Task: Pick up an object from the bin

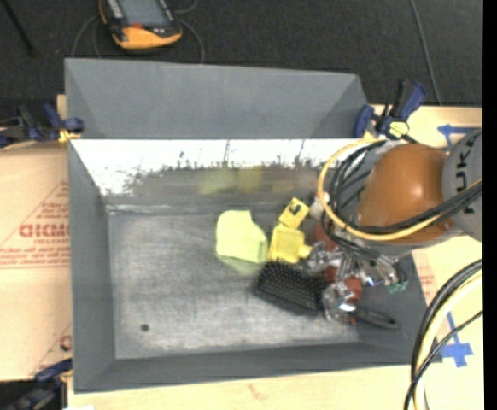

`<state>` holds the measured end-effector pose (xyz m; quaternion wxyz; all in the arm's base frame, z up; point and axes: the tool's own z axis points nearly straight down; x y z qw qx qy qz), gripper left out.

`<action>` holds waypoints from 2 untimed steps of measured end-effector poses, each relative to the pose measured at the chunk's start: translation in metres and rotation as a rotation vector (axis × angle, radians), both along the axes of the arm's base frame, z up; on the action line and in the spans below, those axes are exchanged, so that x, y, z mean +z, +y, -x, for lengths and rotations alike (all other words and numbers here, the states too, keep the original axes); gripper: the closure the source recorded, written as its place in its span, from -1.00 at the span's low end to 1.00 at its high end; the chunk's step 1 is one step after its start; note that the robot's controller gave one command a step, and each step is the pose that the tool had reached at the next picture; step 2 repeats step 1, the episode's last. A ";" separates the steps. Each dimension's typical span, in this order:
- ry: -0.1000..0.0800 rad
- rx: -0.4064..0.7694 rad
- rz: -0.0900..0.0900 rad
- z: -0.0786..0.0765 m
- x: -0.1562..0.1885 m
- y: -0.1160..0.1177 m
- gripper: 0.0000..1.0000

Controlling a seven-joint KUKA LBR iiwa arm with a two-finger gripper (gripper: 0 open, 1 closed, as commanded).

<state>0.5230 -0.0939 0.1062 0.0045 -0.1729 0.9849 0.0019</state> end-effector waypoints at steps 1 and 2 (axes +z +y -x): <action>0.003 0.030 0.006 -0.007 0.133 0.016 1.00; 0.003 0.030 0.006 -0.007 0.133 0.016 1.00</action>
Offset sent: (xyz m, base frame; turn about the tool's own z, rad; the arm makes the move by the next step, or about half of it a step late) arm 0.0000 0.0000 0.0000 0.0000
